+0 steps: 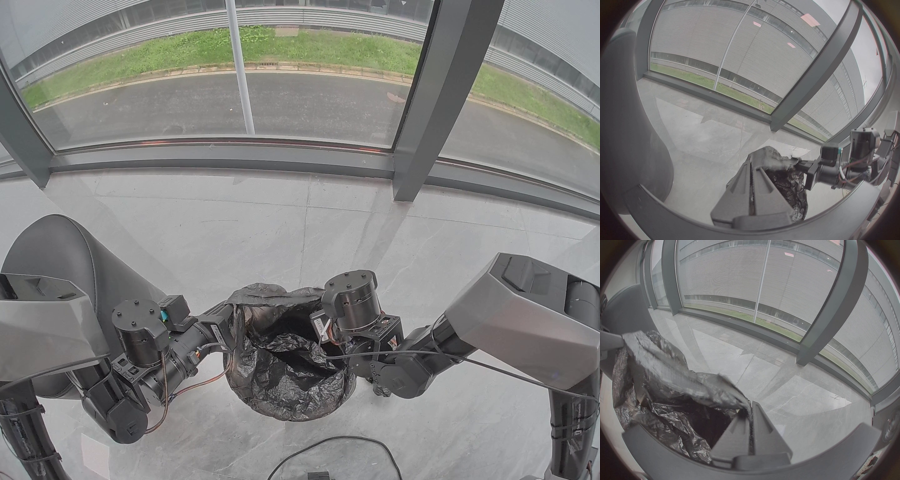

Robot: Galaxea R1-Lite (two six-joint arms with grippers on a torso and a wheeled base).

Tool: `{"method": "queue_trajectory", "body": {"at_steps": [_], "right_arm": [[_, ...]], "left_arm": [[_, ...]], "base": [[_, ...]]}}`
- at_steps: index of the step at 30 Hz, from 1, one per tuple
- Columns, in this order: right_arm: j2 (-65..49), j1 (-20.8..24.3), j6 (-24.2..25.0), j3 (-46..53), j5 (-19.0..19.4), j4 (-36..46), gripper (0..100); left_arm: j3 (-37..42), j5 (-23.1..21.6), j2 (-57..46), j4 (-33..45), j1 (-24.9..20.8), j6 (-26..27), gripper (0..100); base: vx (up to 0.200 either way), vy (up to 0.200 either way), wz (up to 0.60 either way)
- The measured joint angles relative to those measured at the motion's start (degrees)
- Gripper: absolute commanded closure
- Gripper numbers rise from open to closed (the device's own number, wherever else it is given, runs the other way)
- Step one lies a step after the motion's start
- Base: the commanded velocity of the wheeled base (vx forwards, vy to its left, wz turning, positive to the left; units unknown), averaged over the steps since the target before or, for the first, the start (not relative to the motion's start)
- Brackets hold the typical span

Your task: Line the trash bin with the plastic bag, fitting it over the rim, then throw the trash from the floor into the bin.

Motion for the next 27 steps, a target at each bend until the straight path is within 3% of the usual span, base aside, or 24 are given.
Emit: {"method": "queue_trajectory", "body": {"at_steps": [12,27], "right_arm": [[1.6,-4.6,0.0,-0.3,0.1,-0.3,100],[2.5,-5.2,0.5,0.2,0.7,-0.5,100]], "left_arm": [[-5.1,0.0,7.1,0.0,2.4,0.2,100],[-6.5,0.0,10.7,0.0,2.6,0.1,100]], "base": [[0.0,0.0,0.0],[0.0,0.0,0.0]]}}
